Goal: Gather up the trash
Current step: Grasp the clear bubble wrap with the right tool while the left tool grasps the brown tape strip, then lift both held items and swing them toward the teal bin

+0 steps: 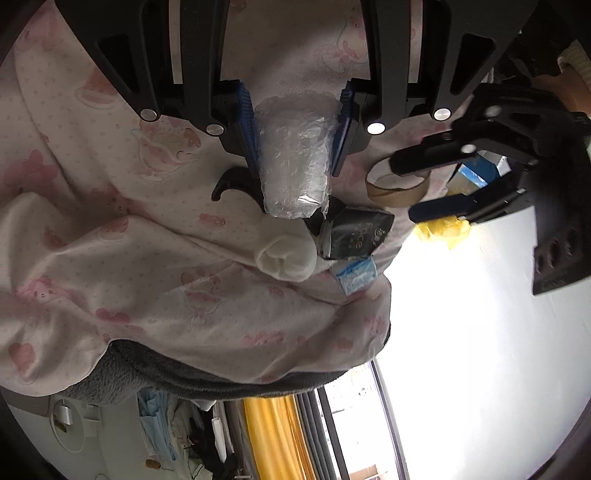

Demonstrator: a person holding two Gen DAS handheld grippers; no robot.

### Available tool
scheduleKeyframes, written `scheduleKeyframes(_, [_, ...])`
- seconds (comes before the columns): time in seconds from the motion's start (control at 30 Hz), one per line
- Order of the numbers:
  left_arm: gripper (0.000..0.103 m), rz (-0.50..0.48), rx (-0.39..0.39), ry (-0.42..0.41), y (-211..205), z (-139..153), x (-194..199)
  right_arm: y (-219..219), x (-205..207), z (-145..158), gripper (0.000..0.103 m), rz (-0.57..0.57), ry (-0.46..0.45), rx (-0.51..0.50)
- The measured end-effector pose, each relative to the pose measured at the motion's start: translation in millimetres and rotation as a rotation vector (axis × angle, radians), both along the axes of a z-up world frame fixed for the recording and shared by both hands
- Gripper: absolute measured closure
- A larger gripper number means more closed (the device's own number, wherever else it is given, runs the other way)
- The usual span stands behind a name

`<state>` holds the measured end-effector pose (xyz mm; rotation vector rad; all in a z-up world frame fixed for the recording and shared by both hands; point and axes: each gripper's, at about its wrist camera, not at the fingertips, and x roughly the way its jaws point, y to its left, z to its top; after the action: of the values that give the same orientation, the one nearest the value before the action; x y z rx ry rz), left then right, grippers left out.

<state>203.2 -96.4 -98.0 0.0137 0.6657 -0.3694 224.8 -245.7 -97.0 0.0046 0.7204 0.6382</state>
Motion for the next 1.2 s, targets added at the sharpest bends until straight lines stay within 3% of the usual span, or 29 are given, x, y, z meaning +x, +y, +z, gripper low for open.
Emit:
scheduleKeyframes(0.63, [0.063, 0.09, -0.062, 0.092, 4.2, -20.1, 22.8, -21.6, -5.9, -5.5, 0.066, 0.005, 0.026, 0.019])
scheduleKeyframes(0.67, [0.075, 0.086, -0.061, 0.101, 4.0, -20.6, 23.3, -21.8, -6.3, -4.5, 0.066, 0.004, 0.025, 0.022])
scheduleKeyframes(0.7, [0.079, 0.086, -0.051, 0.11, 3.3, -21.1, 23.5, -21.8, -6.2, -3.2, 0.066, 0.002, 0.024, 0.025])
scheduleKeyframes(1.2, [0.08, 0.116, -0.041, 0.121, 33.8, -11.2, 10.8, 16.5, -0.9, 16.8, 0.066, 0.022, 0.005, 0.039])
